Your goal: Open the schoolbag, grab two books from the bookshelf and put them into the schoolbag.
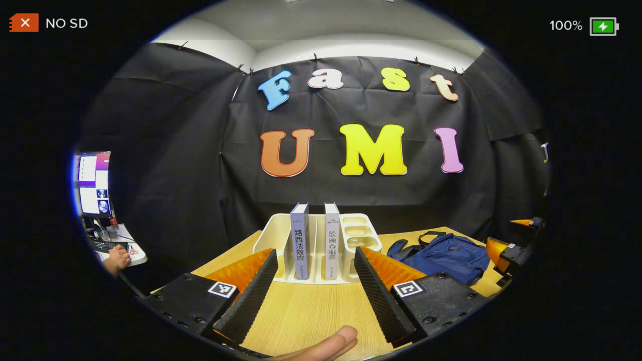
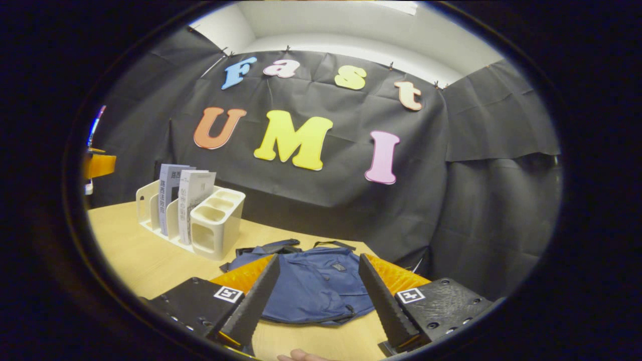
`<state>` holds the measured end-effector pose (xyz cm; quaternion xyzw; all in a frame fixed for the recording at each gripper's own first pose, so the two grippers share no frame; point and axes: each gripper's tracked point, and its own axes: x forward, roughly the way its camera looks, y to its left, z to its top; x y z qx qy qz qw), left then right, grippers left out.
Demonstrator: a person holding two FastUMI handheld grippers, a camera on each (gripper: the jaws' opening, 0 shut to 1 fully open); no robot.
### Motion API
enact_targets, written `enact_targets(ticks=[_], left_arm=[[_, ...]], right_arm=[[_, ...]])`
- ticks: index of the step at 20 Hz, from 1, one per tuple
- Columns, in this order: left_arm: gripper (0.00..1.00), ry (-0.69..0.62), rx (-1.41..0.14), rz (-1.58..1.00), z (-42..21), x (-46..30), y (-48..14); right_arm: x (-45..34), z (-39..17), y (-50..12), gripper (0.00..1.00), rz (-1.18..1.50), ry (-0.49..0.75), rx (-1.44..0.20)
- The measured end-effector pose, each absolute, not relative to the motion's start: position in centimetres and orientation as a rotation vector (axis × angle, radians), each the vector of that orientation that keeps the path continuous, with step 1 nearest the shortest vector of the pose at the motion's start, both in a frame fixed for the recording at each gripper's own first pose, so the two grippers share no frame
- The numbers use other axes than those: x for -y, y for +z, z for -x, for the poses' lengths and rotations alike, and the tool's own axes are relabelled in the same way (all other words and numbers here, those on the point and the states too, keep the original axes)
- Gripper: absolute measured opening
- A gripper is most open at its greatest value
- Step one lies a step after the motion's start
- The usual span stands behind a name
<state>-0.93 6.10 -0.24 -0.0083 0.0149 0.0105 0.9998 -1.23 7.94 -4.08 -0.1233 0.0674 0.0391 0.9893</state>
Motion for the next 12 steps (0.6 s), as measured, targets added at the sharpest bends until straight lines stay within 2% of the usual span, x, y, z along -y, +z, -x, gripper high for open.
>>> enact_targets(ticks=[6, 10, 11, 12], left_arm=[[0.98, 0.014, -0.048, 0.017, 0.6, -6.6, -0.9], [0.98, 0.030, -0.067, 0.034, 0.4, -7.5, -1.3], [0.98, 0.031, -0.070, 0.039, 0.3, -7.6, -1.3], [0.98, 0.030, -0.077, 0.043, 0.3, -7.6, -1.4]], right_arm=[[-13.6, -1.1, -12.0, 0.98, 0.328, 0.158, -0.384], [-17.6, -2.1, -15.8, 0.96, 0.455, 0.200, -0.453], [-18.6, -2.4, -16.5, 0.99, 0.482, 0.211, -0.459], [-19.1, -2.6, -17.5, 0.96, 0.515, 0.199, -0.472]])
